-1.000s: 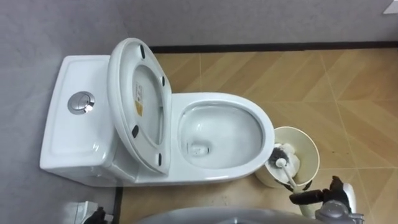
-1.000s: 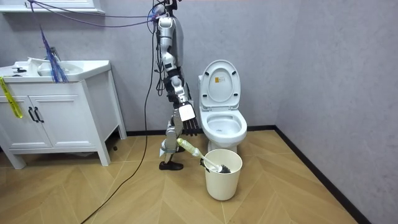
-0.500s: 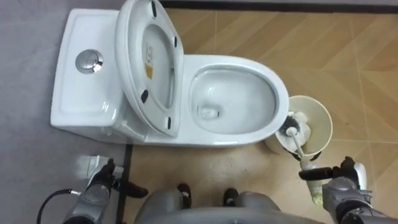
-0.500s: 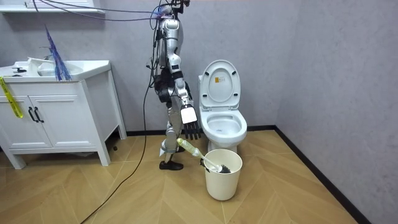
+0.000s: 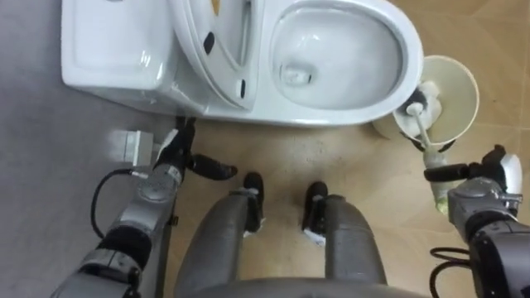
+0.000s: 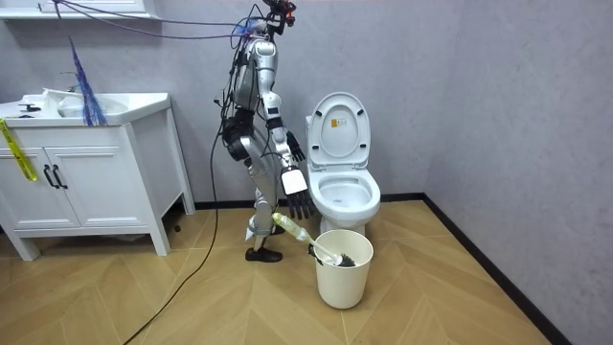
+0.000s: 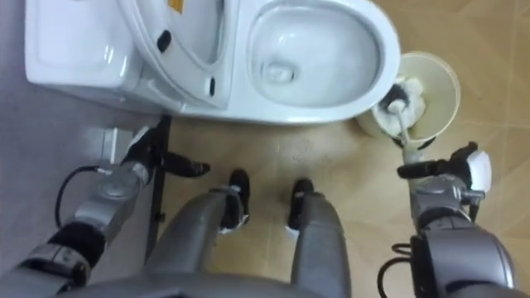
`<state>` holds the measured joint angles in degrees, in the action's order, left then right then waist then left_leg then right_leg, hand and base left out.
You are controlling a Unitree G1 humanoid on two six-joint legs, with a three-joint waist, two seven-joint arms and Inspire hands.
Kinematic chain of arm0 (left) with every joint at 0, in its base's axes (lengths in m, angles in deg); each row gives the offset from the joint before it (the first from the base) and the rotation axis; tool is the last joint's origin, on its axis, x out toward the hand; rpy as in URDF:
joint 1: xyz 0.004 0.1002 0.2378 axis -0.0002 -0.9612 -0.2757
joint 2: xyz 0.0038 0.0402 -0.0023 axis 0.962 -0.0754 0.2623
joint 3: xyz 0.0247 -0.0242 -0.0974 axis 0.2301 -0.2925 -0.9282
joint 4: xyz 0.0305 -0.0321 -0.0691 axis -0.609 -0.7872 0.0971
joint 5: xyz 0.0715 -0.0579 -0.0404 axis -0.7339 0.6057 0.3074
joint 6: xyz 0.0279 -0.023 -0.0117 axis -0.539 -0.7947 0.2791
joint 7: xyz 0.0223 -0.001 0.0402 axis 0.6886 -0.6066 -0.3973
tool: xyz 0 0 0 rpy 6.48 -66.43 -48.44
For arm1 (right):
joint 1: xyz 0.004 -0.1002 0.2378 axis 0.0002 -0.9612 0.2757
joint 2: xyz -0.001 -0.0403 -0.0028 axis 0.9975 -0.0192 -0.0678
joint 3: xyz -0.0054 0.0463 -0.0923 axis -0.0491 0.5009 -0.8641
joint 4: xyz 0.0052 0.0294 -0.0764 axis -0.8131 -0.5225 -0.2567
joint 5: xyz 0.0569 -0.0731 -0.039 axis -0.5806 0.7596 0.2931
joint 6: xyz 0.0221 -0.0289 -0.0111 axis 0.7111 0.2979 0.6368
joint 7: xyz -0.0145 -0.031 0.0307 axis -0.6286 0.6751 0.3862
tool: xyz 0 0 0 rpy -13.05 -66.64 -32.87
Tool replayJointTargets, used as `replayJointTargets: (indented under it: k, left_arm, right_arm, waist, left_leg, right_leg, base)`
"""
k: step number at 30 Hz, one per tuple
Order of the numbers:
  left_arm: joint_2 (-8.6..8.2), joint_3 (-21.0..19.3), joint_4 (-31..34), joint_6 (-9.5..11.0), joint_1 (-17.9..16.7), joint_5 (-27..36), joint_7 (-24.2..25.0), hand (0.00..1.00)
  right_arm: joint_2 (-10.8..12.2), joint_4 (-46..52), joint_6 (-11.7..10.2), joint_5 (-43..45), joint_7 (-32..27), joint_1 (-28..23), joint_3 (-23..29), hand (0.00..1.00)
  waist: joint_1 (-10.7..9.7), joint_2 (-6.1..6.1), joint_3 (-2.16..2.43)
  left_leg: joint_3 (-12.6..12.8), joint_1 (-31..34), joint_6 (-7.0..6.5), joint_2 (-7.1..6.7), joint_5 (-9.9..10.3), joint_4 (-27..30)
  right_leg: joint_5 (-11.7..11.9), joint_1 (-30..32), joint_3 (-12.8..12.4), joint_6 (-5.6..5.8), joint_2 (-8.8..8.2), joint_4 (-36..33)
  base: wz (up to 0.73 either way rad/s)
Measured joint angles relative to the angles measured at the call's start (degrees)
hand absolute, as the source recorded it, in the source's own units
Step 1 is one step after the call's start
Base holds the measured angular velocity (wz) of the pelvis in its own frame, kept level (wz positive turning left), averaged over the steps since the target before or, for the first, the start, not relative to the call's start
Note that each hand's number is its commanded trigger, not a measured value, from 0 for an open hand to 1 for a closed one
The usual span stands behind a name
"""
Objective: Brush toilet
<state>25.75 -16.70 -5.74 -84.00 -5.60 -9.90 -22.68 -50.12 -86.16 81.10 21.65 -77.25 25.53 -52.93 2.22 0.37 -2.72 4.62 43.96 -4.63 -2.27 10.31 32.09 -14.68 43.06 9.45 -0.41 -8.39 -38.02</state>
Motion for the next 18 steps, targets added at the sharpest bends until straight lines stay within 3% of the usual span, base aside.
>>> replayJointTargets:
  k: [3, 12, 18]
  left_arm:
    - [0.23, 0.5, 2.3, 0.1, 0.2, 1.3, 0.0, 0.00]
    - [0.59, 3.4, 8.7, 0.3, -0.8, 3.6, 0.0, 0.00]
    - [-0.52, 3.9, 9.9, 0.3, -0.3, 3.6, 0.0, 0.00]
  right_arm:
    - [-1.2, 1.5, 0.0, -0.1, -1.1, 0.5, -0.2, 0.00]
    - [-2.7, 1.6, -0.5, -2.4, -2.1, 2.2, -2.0, 0.00]
    - [-2.7, 1.6, 0.0, -2.9, -2.0, 2.0, -3.2, 0.00]
  waist:
    - [0.1, 0.07, 0.01]
    - [1.7, 1.07, -0.26]
    - [2.6, 1.68, -0.30]
  left_leg:
    - [0.1, 4.3, -0.13, -0.51, 0.2, 2.9]
    - [0.1, 11.6, 0.03, -0.30, 2.8, 10.9]
    - [0.8, 16.0, -0.06, -0.48, 4.1, 15.3]
  right_leg:
    - [-1.2, 4.6, 0.2, -0.26, -1.45, -3.7]
    - [-4.3, 11.4, 0.3, -1.12, -2.74, -11.7]
    - [-6.1, 16.3, -0.3, -1.56, -3.90, -17.0]
  base:
    - [0.13]
    - [0.04]
    - [0.01]
